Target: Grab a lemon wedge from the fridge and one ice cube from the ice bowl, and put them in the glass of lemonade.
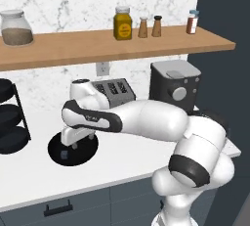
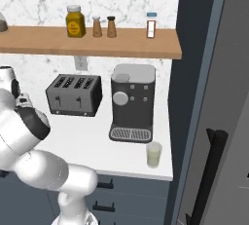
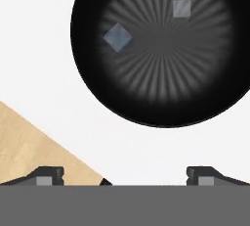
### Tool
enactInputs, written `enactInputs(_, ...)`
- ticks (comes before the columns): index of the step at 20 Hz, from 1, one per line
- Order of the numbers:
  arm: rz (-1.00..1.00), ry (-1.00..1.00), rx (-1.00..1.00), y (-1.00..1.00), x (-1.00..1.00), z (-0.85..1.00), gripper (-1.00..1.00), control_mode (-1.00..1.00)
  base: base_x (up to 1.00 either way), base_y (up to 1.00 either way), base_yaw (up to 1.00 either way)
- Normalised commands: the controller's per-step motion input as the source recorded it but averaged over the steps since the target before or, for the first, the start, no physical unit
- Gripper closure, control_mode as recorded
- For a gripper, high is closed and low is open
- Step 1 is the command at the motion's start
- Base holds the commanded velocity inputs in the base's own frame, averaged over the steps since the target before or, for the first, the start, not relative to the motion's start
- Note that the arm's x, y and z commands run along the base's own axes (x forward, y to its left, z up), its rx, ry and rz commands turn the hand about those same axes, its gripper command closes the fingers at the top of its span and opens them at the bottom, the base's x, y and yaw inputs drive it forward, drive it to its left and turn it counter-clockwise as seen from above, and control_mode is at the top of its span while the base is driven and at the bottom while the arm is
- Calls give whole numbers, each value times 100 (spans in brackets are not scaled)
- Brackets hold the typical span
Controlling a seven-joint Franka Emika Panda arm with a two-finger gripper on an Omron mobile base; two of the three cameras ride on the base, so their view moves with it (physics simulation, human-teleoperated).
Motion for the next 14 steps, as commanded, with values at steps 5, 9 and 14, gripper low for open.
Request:
enactInputs(5, 0, 1, 0, 43, 59, -34, -100, -100, 0, 0, 0)
enactInputs(9, 0, 0, 0, 41, 17, -43, -100, -100, 0, 0, 0)
enactInputs(14, 0, 0, 0, 0, 2, -37, -100, -100, 0, 0, 0)
